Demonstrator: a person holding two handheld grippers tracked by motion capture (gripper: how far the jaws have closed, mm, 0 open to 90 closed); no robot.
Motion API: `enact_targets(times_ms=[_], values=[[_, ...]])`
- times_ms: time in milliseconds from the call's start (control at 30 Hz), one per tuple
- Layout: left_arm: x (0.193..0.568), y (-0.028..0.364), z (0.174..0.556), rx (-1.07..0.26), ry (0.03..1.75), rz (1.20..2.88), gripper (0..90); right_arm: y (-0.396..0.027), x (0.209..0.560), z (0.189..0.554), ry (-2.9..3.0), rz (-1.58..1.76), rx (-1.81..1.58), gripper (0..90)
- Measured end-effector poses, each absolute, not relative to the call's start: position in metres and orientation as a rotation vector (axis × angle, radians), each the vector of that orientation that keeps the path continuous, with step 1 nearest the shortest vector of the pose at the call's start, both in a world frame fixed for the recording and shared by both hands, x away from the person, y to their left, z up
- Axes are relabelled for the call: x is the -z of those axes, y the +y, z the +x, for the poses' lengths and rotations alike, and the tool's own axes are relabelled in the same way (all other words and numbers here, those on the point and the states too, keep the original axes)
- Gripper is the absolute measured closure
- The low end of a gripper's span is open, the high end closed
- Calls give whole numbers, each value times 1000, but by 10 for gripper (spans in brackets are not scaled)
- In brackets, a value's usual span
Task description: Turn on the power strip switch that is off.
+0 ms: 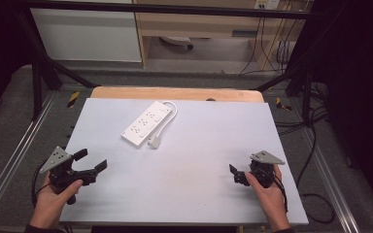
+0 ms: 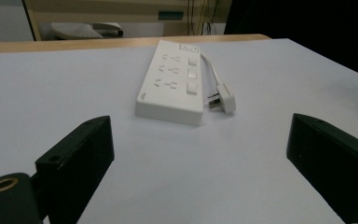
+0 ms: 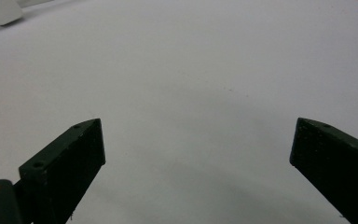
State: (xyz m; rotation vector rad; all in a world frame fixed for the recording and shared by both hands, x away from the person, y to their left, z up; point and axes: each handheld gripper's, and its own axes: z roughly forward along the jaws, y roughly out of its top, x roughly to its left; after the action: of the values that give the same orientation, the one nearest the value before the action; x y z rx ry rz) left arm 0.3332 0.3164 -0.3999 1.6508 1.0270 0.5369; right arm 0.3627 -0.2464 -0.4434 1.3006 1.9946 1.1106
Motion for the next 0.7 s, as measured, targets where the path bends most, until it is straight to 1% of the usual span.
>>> enact_targets(times_ms=[133,367,700], values=[[397,314,334,-525,1012,1634,67,-247,442,362,1985,1311,-1126,37],[389,305,344,-522,1041,1610,79,-246,442,361,1982,1312,-1133,39],[373,283,371,-538,1011,1651,89,-246,441,359,1975,1313,-1148,38]])
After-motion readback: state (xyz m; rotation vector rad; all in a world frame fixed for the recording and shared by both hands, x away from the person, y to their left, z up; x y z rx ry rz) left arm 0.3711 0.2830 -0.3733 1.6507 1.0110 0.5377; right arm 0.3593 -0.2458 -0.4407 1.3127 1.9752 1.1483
